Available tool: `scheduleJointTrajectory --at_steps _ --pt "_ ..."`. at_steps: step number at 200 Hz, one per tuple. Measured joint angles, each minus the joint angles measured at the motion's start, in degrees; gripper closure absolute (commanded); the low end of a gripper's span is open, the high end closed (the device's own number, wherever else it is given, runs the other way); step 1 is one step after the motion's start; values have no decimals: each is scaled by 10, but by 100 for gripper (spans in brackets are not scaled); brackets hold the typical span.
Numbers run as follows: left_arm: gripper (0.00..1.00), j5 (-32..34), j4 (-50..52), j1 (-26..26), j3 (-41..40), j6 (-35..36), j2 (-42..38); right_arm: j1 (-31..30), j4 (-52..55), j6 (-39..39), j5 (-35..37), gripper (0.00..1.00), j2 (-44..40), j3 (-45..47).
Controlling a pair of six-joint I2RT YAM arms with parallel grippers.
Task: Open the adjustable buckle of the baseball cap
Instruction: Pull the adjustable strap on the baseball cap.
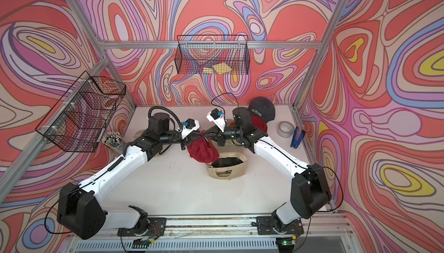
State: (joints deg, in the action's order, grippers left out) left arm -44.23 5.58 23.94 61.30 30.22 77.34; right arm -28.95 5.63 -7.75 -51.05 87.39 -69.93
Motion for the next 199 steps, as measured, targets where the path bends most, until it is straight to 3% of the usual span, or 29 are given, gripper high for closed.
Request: scheduleJointTrajectory --at_steps 43,126,199 --pt "100 10 -13 5 -3 -19 0 0 23 -4 3 100 0 -9" --pt "100 23 -227 2 -81 -237 -1 0 60 -22 31 100 2 -33" --pt "100 18 -304 -28 -93 -320 -1 0 90 -33 57 100 7 -46"
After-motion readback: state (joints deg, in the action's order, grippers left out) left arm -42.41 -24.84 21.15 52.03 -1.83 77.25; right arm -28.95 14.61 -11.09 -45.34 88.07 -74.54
